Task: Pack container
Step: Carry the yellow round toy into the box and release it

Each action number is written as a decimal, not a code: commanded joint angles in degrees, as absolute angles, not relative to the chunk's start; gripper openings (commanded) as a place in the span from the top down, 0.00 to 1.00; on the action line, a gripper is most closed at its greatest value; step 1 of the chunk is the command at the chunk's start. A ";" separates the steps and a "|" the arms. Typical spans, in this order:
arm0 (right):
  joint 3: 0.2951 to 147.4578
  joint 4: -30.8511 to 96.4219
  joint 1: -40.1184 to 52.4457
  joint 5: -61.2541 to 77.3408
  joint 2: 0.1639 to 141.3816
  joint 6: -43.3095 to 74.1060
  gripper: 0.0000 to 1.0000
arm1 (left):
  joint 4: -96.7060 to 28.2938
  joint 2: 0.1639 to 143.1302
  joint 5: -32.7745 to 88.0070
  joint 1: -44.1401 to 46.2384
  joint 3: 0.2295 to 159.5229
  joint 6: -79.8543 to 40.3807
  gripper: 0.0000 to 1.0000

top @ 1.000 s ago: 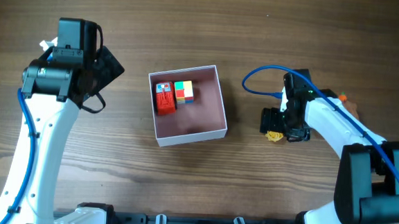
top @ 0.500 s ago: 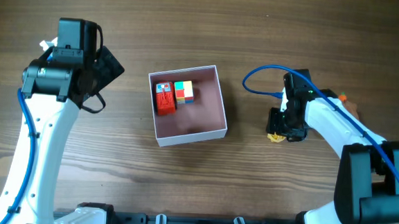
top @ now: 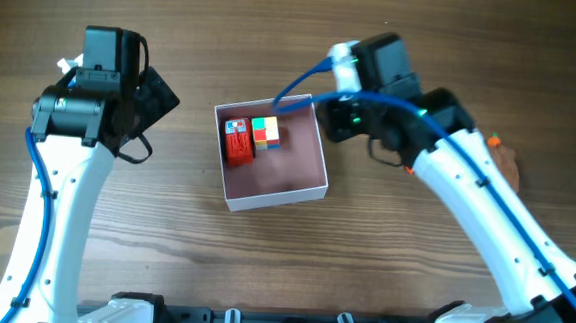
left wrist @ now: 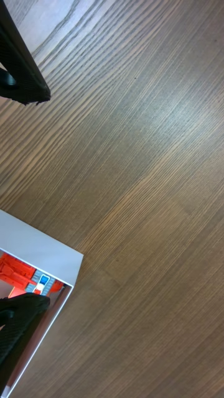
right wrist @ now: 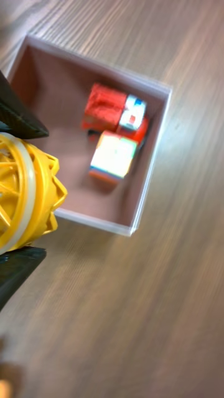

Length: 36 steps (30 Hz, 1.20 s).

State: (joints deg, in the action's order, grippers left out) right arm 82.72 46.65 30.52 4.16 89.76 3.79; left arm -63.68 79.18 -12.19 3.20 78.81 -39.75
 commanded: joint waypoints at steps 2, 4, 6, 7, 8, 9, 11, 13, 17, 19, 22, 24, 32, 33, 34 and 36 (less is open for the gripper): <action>82.91 39.70 34.70 0.19 96.53 1.61 0.88 | -63.92 79.61 -13.06 2.87 78.65 -39.46 0.02; 82.91 37.89 34.70 0.21 101.65 1.67 0.88 | -64.27 79.61 -13.06 2.87 78.65 -39.46 0.02; 82.91 37.08 34.70 0.25 106.59 1.63 0.88 | -64.38 79.61 -13.06 2.87 78.65 -39.46 0.02; 82.91 36.99 34.70 0.32 108.53 1.65 0.88 | -64.38 79.61 -13.06 2.87 78.65 -39.46 0.02; 82.91 36.88 34.70 0.49 110.32 1.69 0.88 | -64.38 79.61 -13.06 2.87 78.65 -39.46 0.02; 82.94 36.42 34.70 0.47 112.25 1.72 0.88 | -64.34 79.61 -13.06 2.87 78.65 -39.46 0.02; 82.91 35.68 34.70 0.45 113.08 2.17 0.76 | -64.36 79.61 -13.08 2.87 78.65 -39.46 0.02; 82.94 34.89 34.65 0.43 113.03 3.11 0.49 | -64.36 79.61 -13.08 2.87 78.65 -39.46 0.02; 82.94 35.27 34.65 0.43 113.03 3.14 0.23 | -64.38 79.64 -13.08 2.87 78.65 -39.46 0.02; 82.94 35.35 34.70 0.43 112.86 3.16 0.22 | -64.38 79.61 -13.08 2.87 78.65 -39.46 0.02; 83.81 36.71 34.70 -0.16 111.26 3.11 0.23 | -64.38 79.64 -13.08 2.87 78.65 -39.46 0.02; 86.28 39.29 34.70 -3.55 108.68 3.20 0.32 | -64.40 79.61 -13.08 2.87 78.65 -39.46 0.02; 85.49 53.30 34.72 0.16 103.85 4.58 0.96 | -64.97 79.64 -13.08 2.87 77.47 -39.46 0.02; 84.79 54.17 34.83 0.14 103.94 4.43 0.96 | -64.97 79.64 -13.08 2.87 77.47 -39.46 0.02; 84.47 54.94 34.83 0.14 104.12 3.99 0.96 | -64.99 79.64 -13.08 2.87 77.47 -39.46 0.02; 84.23 56.12 34.85 0.08 104.99 3.03 0.96 | -64.99 79.64 -13.08 2.87 77.47 -39.46 0.02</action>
State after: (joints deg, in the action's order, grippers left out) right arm 84.97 55.22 34.68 -1.48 103.94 4.62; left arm -64.93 79.22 -12.19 3.20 78.06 -39.75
